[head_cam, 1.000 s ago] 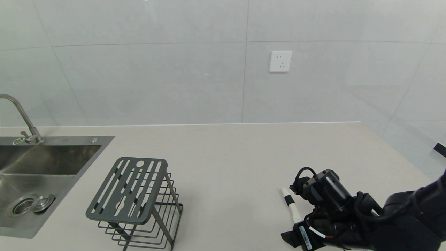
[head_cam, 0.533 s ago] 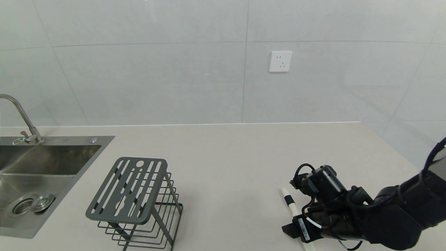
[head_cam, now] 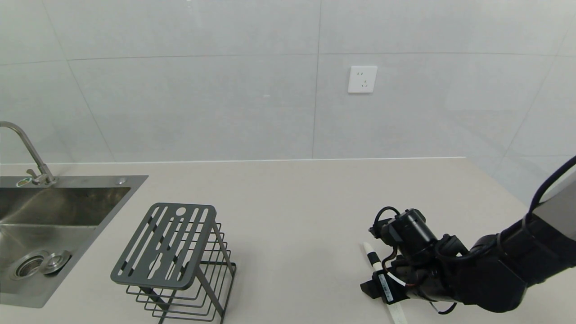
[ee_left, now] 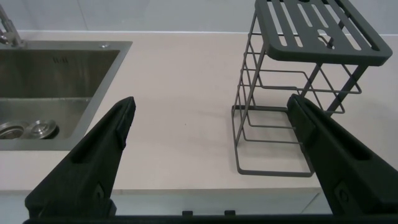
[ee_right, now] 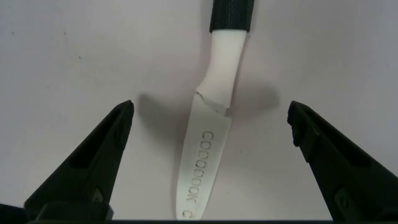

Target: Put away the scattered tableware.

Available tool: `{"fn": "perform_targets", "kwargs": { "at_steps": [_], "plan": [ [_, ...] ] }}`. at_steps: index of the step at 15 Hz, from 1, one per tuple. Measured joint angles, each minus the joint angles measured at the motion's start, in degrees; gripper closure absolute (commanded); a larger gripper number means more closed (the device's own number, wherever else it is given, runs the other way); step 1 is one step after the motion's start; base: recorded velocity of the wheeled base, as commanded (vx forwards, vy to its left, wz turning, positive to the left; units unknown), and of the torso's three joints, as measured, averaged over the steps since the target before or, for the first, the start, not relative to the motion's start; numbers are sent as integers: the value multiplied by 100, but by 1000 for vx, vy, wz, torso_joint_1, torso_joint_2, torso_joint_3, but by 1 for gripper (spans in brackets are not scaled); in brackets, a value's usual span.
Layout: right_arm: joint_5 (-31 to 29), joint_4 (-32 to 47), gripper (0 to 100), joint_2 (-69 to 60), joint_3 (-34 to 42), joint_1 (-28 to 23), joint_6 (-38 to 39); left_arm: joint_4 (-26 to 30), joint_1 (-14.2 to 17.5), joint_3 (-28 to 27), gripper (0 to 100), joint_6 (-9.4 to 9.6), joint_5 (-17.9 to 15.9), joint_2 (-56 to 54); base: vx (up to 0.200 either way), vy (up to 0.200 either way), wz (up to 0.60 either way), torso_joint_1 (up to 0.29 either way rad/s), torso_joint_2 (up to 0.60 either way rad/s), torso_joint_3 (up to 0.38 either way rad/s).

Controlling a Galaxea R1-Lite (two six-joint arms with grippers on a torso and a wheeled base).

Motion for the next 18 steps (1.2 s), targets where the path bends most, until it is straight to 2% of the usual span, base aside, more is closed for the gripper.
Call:
{"fn": "perform_targets", "kwargs": {
  "at_steps": [7,8,18],
  "plan": [
    [-44,-1,0,190,28,35,9,0,0,0,0,-1,2,0,0,0,0,0,0,0],
    [-39,-12,100,224,28,38,13,0,0,0,0,-4,0,0,0,0,0,0,0,0],
    [-50,-193,100,194,77,13,15,0,0,0,0,-4,2,0,0,0,0,0,0,0]
  ]
}}
